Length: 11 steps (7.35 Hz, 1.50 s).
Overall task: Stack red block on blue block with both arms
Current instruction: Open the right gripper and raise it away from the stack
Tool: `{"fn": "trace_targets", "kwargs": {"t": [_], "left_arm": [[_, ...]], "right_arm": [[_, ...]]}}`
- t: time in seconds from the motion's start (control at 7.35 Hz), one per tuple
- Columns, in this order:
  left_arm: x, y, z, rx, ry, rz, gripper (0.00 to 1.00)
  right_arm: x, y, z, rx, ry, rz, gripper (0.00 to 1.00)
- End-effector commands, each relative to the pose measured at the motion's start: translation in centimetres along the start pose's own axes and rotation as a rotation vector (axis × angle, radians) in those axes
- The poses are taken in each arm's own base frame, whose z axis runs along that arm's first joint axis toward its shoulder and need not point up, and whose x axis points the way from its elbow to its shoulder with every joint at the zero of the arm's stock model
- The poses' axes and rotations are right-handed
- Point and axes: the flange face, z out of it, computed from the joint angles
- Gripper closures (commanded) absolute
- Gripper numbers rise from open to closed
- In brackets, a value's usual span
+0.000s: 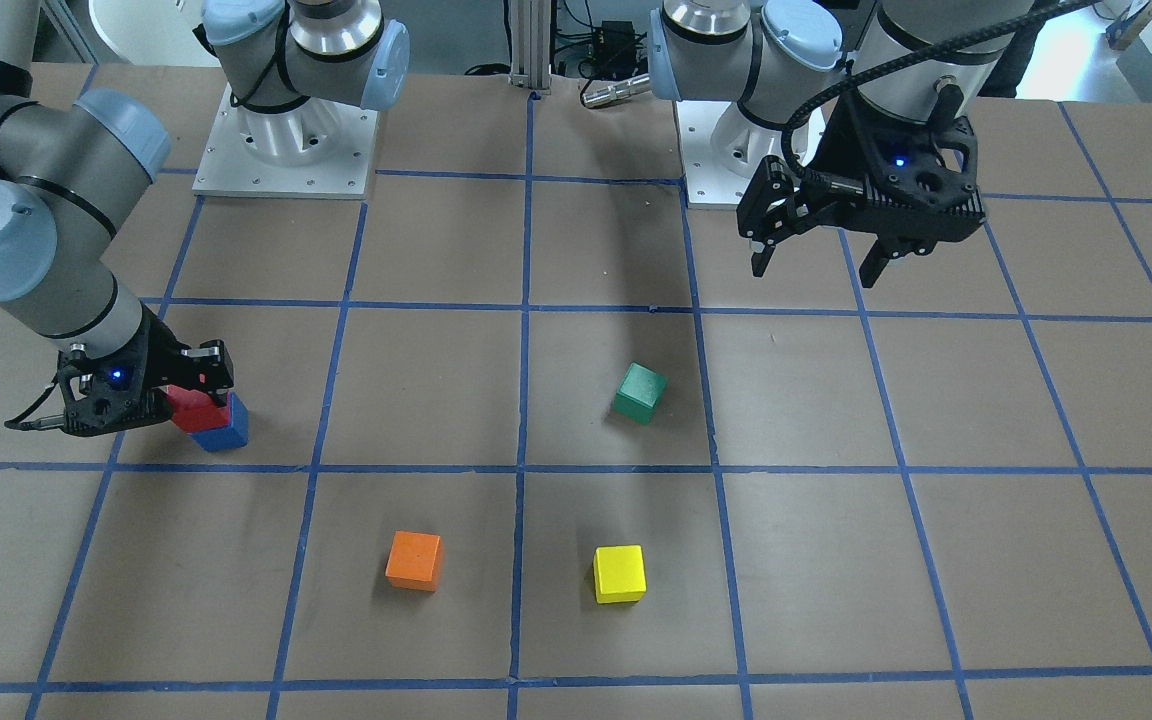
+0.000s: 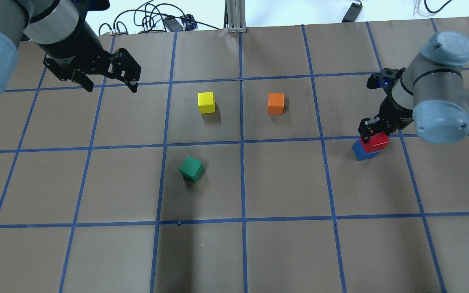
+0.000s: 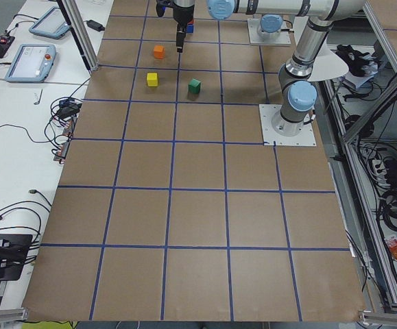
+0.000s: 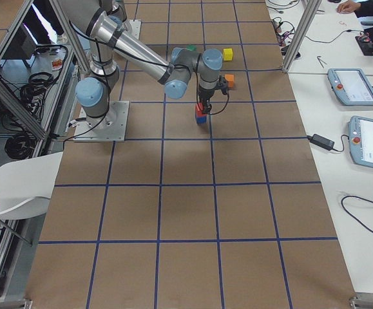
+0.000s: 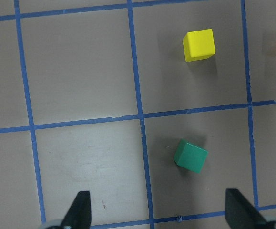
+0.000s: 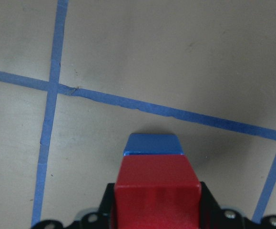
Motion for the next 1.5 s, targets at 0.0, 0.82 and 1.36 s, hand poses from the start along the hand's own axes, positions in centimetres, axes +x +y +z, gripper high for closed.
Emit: {"fn": "trace_targets", "kwargs": {"t": [0.0,0.82,1.36], "left_arm": [[0.0,0.0,0.0,-0.001,-0.001,-0.001,0.00],[0.0,-0.1,0.1,-0.001,0.001,-0.001,0.00],[0.0,0.0,0.1,-0.002,0.000,-0.001,0.00]], "right_arm": [[-0.1,0.0,0.0,0.001,-0.002,0.001,0.20],[0.5,-1.6,-5.0,-0.013,0.009,0.065,0.00],[-2.1,-3.1,-17.4,-0.047,-0.002,0.144,0.00]]}}
